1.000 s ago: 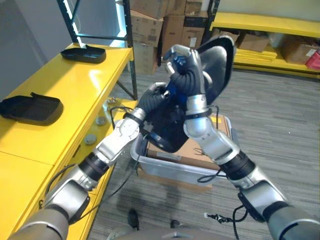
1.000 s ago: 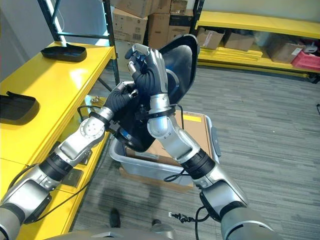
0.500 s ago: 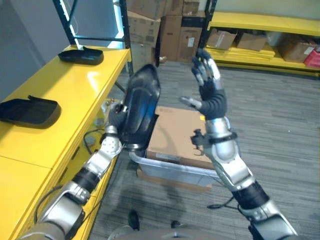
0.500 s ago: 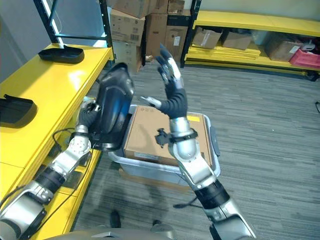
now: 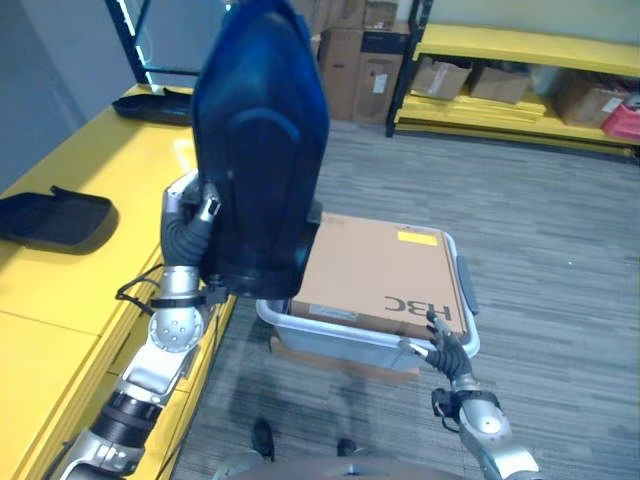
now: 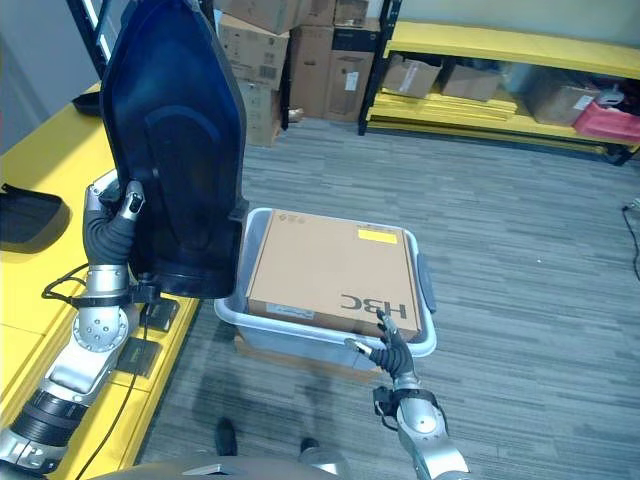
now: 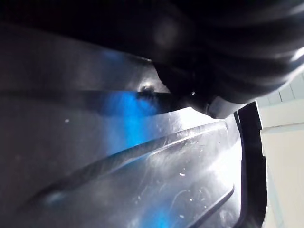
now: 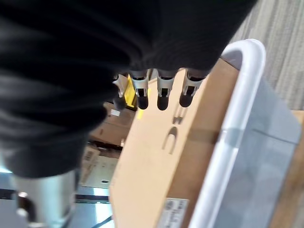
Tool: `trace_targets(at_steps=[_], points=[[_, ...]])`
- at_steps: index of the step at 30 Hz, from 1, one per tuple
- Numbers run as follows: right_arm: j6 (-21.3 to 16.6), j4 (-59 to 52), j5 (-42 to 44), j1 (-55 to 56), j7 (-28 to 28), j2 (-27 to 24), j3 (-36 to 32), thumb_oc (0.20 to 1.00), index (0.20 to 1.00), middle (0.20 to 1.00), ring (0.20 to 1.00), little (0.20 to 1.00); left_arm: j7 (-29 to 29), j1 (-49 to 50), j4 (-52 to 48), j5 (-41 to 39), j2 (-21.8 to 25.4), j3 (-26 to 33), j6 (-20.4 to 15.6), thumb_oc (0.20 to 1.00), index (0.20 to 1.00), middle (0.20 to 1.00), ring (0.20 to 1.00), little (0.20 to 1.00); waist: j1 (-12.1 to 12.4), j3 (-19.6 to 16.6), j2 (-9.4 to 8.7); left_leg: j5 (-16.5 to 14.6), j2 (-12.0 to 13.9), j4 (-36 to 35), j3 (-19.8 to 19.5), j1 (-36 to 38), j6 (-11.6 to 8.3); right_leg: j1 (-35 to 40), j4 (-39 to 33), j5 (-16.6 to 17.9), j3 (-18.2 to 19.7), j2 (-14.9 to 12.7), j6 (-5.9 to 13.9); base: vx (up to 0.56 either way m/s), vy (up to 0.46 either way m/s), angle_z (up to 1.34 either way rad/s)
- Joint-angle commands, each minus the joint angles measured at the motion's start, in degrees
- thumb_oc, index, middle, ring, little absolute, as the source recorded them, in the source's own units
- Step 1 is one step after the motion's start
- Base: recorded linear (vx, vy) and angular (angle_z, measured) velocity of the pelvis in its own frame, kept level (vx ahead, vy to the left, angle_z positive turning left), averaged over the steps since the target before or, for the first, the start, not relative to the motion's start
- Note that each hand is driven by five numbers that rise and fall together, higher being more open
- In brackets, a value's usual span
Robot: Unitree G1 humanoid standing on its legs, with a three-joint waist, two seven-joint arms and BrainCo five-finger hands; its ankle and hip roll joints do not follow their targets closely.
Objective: Move parts from the plastic box to the shelf.
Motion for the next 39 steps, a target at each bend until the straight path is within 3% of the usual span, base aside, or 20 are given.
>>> trace_targets(at_steps=[1, 4, 7, 9, 10, 11, 13, 14, 15, 18, 19, 23, 27, 30, 33, 36, 37, 38, 39], points=[[-2.61, 4.03, -1.94, -2.43, 2.58, 2.39, 0.73, 1.0, 1.0, 1.0, 1.0, 1.0, -0.92, -2.46, -2.89, -3.65, 2.44, 4.04, -3.52, 0.2, 0.2, 0.2, 0.2, 0.2, 1.81, 1.27, -0.94, -10.71, 1.59, 0.45, -0.41, 6.61, -1.37, -1.12, 2.17, -2.78, -3.81, -1.16, 0.33, -0.03, -0.11, 0.16], [-1.52, 8.09, -1.97, -2.37, 4.41, 3.49, 1.4, 1.0, 1.0, 1.0, 1.0, 1.0, -0.34, -1.59, -3.8, -2.88, 2.99, 5.09, -3.08, 0.2, 0.2, 0.2, 0.2, 0.2, 2.9, 1.7, -0.7, -10.23, 1.69, 0.45, -1.36, 6.09, -1.49, -1.28, 3.49, -3.75, -5.07, -1.15, -0.15, -0.03, -0.074, 0.41], [1.8, 20.79, -2.22, -5.03, 7.09, 5.15, 3.17, 1.0, 1.0, 1.0, 1.0, 1.0, -0.1, -0.47, -6.01, -3.01, 2.72, 7.85, -1.26, 0.2, 0.2, 0.2, 0.2, 0.2, 6.63, 3.31, 0.2, -7.78, 2.51, 0.45, -3.52, 3.73, -3.83, -0.62, 3.69, -5.01, -8.72, -0.97, -1.27, -0.07, -0.127, 0.51], [2.72, 23.94, -1.55, -5.98, 7.82, 5.4, 3.39, 1.0, 1.0, 1.0, 1.0, 1.0, 0.27, 0.01, -6.63, -2.99, 2.51, 8.46, -0.75, 0.2, 0.2, 0.2, 0.2, 0.2, 7.73, 3.73, 0.41, -7.05, 2.74, 0.45, -3.94, 3.07, -4.57, -0.3, 3.39, -5.13, -9.51, -0.85, -1.43, -0.05, -0.081, 0.74], [4.22, 27.43, -0.94, -7.08, 8.54, 5.7, 3.42, 1.0, 1.0, 1.0, 1.0, 1.0, 0.81, 0.76, -7.55, -2.9, 2.44, 9.37, -0.15, 0.2, 0.2, 0.2, 0.2, 0.2, 8.8, 4.14, 0.58, -6.22, 2.98, 0.45, -4.45, 2.15, -5.31, 0.01, 3.13, -5.27, -10.43, -0.7, -1.64, -0.1, -0.165, 0.47], [6.53, 34.76, -0.74, -9.39, 10.42, 6.32, 2.53, 1.0, 1.0, 1.0, 1.0, 1.0, 0.16, 2.82, -9.16, -4.91, 2.29, 11.79, 0.35, 0.2, 0.2, 0.2, 0.2, 0.2, 11.81, 5.24, 1.05, -4.49, 3.57, 0.61, -5.23, 0.17, -6.61, 0.64, 3.25, -5.64, -12.21, -0.68, -2.04, -0.1, -0.151, 0.43], [9.26, 37.82, -1.74, -10.88, 12.16, 6.21, 2.4, 1.0, 1.0, 1.0, 1.0, 1.0, 0.32, 4.17, -9.62, -5.31, 2.18, 13.01, 0.56, 0.2, 0.2, 0.2, 0.2, 0.2, 13.35, 5.58, 1.31, -3.35, 3.87, 0.97, -5.54, -1.1, -7.02, 0.61, 3.36, -5.33, -13.48, -0.66, -2.16, -0.08, -0.108, 0.46], [10.3, 42.05, -2.45, -11.78, 13.23, 6.34, 2.13, 1.0, 1.0, 1.0, 1.0, 1.0, -1.13, 5.0, -9.75, -6.99, 2.13, 14.11, 0.75, 0.2, 0.2, 0.2, 0.2, 0.2, 14.57, 6.25, 1.36, -3.3, 4.01, 1.86, -4.43, -1.11, -7.16, 1.26, 3.94, -5.69, -15.31, -0.94, -2.25, -0.07, -0.117, 0.75], [14.15, 44.73, -2.48, -12.5, 13.93, 6.31, 2.01, 1.0, 1.0, 1.0, 1.0, 1.0, -2.52, 5.7, -9.41, -7.54, 1.9, 15.14, 0.62, 0.2, 0.2, 0.2, 0.2, 0.2, 15.39, 6.68, 1.29, -3.99, 4.18, 4.01, -2.53, -1.56, -6.84, 1.49, 4.77, -5.82, -17.76, -1.41, -2.35, -0.06, -0.108, 0.77], [17.1, 47.27, 1.24, -13.38, 13.51, 6.23, 1.11, 1.0, 1.0, 1.0, 1.0, 1.0, -5.11, 6.23, -9.57, -7.75, 1.61, 15.76, 0.37, 0.2, 0.2, 0.2, 0.2, 0.2, 15.84, 6.86, 0.62, -7.0, 4.09, 7.51, 0.28, -0.75, -6.26, 2.01, 5.93, -6.67, -19.83, -2.05, -2.42, 0.01, -0.068, 0.92], [20.03, 49.34, 3.26, -14.25, 13.86, 6.15, -0.95, 1.0, 1.0, 1.0, 1.0, 1.0, -6.23, 6.38, -10.12, -7.91, 1.42, 16.1, 0.52, 0.2, 0.2, 0.2, 0.2, 0.2, 15.62, 6.98, 0.23, -9.4, 3.94, 10.47, 3.51, -0.19, -5.03, 1.97, 6.54, -6.32, -21.68, -2.81, -2.69, -0.07, 0.039, 1.49], [24.82, 52.53, 0.48, -14.49, 17.04, 6.53, -3.46, 1.0, 1.0, 1.0, 1.0, 1.0, -7.53, 5.02, -10.26, -9.28, 1.33, 16.13, 2.26, 0.2, 0.2, 0.2, 0.2, 0.2, 14.5, 6.31, -0.23, -13.89, 3.71, 15.2, 10.09, 1.09, -3.37, 2.82, 5.85, -5.39, -25.44, -3.88, -2.78, -0.07, 0.096, 1.05], [27.33, 54.57, -3.6, -14.21, 19.01, 7.78, -2.09, 1.0, 1.0, 1.0, 1.0, 1.0, -8.89, 2.58, -10.05, -9.79, 1.1, 15.23, 4.17, 0.2, 0.2, 0.2, 0.2, 0.2, 13.41, 4.27, 0.57, -14.77, 2.03, 10.96, 13.84, 4.62, -2.54, 2.63, 4.85, -4.37, -28.02, -3.97, -1.8, -0.03, 0.18, 0.91], [28.22, 55.25, -3.03, -14.74, 18.05, 8.46, -1.36, 1.0, 1.0, 1.0, 1.0, 1.0, -9.92, 1.78, -10.28, -10.43, 1.49, 13.83, 5.73, 0.2, 0.2, 0.2, 0.2, 0.2, 13.21, 3.36, 1.93, -12.79, 0.82, 5.28, 12.53, 6.83, -2.06, 1.45, 7.39, -4.87, -27.93, -4.57, -1.13, 0.01, 0.246, 0.46], [27.86, 54.96, 0.26, -15.6, 16.87, 8.9, -2.05, 1.0, 1.0, 1.0, 1.0, 1.0, -12.13, 0.67, -10.95, -11.19, 2.45, 13.01, 6.68, 0.2, 0.2, 0.2, 0.2, 0.2, 13.56, 3.06, 2.83, -12.43, 0.15, 3.63, 11.13, 7.25, -0.76, -0.2, 12.25, -6.27, -28.55, -6.24, -0.8, 0.01, 0.159, 0.34], [27.86, 54.96, 0.28, -15.61, 16.85, 8.91, -2.06, 1.0, 1.0, 1.0, 1.0, 1.0, -12.15, 0.65, -10.96, -11.21, 2.46, 13.02, 6.7, 0.2, 0.2, 0.2, 0.2, 0.2, 13.55, 3.06, 2.79, -12.4, 0.09, 3.58, 11.11, 7.25, -0.73, -0.3, 12.47, -6.39, -28.54, -6.35, -0.78, 0.01, 0.126, 0.25], [26.99, 54.56, -0.44, -16.57, 16.39, 9.62, -2.52, 1.0, 1.0, 1.0, 1.0, 1.0, -12.85, -1.49, -10.16, -12.35, 3.99, 10.94, 5.78, 0.2, 0.2, 0.2, 0.2, 0.2, 12.79, 3.77, 4.26, -12.9, -0.57, 2.84, 9.32, 7.7, 0.99, -4.63, 22.33, -3.86, -26.52, -11.32, 0.31, 0.02, 0.299, 0.12], [26.88, 54.66, -0.37, -16.69, 16.43, 9.66, -2.52, 1.0, 1.0, 1.0, 1.0, 1.0, -12.81, -1.99, -9.83, -12.36, 4.07, 10.54, 5.46, 0.2, 0.2, 0.2, 0.2, 0.2, 12.5, 3.87, 4.16, -12.93, -0.87, 2.62, 8.88, 7.7, 1.22, -5.29, 22.87, -4.02, -25.51, -11.35, 0.53, 0.03, 0.293, 0.15], [26.67, 54.78, 0.03, -16.71, 16.41, 9.79, -2.33, 1.0, 1.0, 1.0, 1.0, 1.0, -12.81, -2.89, -9.52, -12.51, 4.18, 9.46, 4.9, 0.2, 0.2, 0.2, 0.2, 0.2, 11.45, 4.15, 3.94, -12.89, -1.47, 2.17, 7.1, 7.81, 1.49, -6.49, 22.15, -4.45, -22.05, -9.82, 0.87, 0.02, -0.012, 0.29]])
